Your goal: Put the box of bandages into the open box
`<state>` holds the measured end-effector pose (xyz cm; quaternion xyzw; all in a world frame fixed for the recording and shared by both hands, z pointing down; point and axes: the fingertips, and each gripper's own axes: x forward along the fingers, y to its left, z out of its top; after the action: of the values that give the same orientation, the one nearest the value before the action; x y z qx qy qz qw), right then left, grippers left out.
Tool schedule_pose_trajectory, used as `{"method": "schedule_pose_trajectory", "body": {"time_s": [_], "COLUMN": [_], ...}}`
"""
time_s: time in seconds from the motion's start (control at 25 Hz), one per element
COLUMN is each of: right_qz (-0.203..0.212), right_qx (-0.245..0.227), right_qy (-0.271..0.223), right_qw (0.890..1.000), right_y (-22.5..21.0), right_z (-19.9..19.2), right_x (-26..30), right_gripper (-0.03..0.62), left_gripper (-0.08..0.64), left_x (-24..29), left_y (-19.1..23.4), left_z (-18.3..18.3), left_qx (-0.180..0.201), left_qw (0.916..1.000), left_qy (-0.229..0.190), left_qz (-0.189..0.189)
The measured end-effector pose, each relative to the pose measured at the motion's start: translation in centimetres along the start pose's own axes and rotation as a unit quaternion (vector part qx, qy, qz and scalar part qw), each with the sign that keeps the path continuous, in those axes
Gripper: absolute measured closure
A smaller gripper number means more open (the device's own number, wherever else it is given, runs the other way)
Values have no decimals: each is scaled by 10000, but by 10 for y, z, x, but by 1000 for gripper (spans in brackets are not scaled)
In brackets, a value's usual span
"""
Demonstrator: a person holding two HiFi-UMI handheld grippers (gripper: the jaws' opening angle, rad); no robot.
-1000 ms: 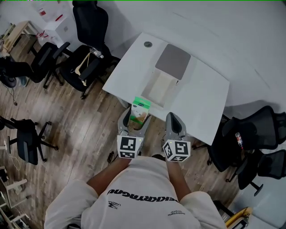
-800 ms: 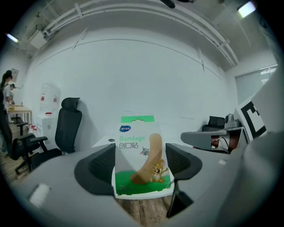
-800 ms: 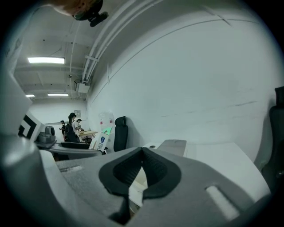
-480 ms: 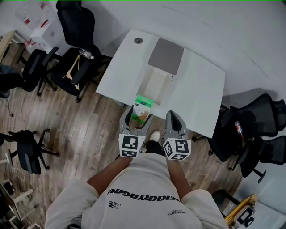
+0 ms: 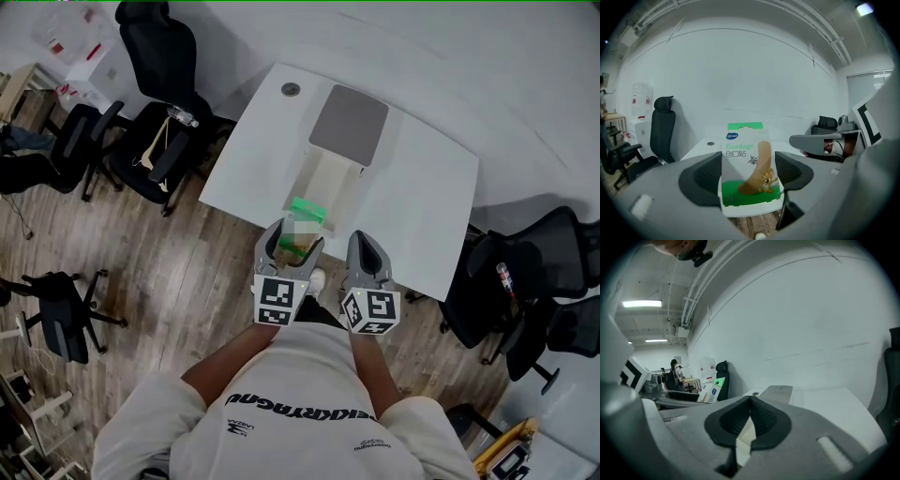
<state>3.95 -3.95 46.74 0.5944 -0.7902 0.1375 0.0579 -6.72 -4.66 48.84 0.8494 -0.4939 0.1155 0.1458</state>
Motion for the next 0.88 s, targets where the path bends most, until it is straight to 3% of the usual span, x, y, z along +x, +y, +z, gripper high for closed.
{"method": "schedule_pose_trajectory", "body": {"time_s": [0.88], "right_qz": [94], "right_qx": [196], "right_qy": [281], "right_qw": [9994], "right_y": [-51], "right_z": [-16], "right_x": [52], "right_gripper": [594], "left_gripper": [199], "left_x": [95], "left_y": [4], "left_z": [-20], "left_qx": [12], "left_qw": [9975], "left_qy": [707], "left_qz": [64]}}
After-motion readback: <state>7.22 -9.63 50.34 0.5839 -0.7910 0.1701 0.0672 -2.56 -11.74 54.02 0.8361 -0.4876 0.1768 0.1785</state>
